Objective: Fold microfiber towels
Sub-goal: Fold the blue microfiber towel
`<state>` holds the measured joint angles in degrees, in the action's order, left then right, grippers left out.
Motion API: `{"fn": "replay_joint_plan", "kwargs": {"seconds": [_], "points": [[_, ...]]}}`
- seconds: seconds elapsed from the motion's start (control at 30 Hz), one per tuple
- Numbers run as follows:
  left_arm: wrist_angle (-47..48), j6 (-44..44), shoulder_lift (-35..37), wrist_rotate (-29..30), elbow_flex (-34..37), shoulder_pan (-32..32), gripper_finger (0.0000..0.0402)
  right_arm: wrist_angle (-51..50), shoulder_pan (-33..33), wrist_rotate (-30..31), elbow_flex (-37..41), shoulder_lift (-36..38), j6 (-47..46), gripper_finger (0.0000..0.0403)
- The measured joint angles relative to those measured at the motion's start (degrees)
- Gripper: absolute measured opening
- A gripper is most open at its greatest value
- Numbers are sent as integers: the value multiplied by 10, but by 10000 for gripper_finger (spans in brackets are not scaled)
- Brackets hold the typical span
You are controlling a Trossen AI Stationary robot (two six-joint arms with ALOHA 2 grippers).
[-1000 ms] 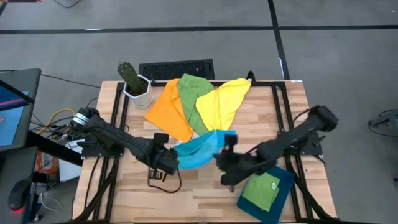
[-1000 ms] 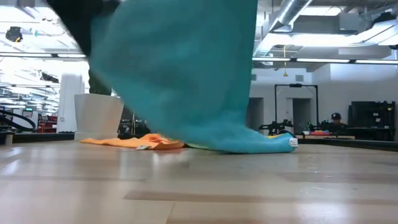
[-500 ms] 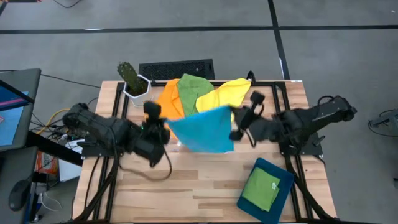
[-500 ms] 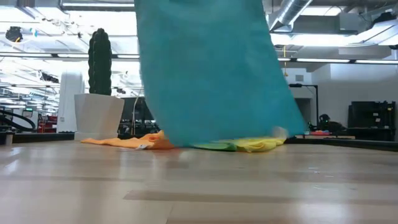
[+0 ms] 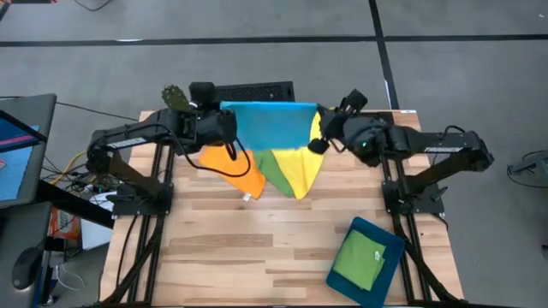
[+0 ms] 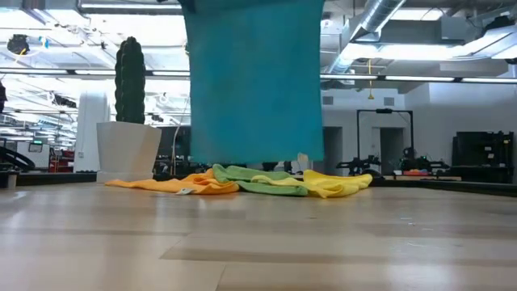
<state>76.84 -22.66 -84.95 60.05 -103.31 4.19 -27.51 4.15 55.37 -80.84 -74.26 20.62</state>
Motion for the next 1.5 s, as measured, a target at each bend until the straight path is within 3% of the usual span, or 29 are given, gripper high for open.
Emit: {"fn": "replay_joint_plan", "kwargs": {"seconds": [0.1,0.2,0.33,0.47,0.63,0.83,1.03,1.2,1.5], "points": [[42,83,8,-85,0,-22,0,-91,41,-10,0,-2,-95,12],[104,221,7,-201,0,-62,0,-176,98,-51,18,-11,-237,13],[121,393,8,-349,38,-142,0,-220,191,-108,54,-37,-411,12],[66,497,7,-391,124,-253,0,-199,283,-154,77,-93,-540,15],[-91,593,4,-444,256,-365,0,-141,372,-167,77,-182,-637,14],[-293,668,5,-464,356,-462,0,-82,422,-180,78,-242,-709,18],[-306,665,5,-435,391,-483,0,-95,405,-179,78,-253,-702,15],[-296,610,5,-410,415,-451,0,-149,355,-181,78,-253,-669,24],[-282,534,5,-424,444,-349,0,-170,251,-216,78,-254,-555,20]]}}
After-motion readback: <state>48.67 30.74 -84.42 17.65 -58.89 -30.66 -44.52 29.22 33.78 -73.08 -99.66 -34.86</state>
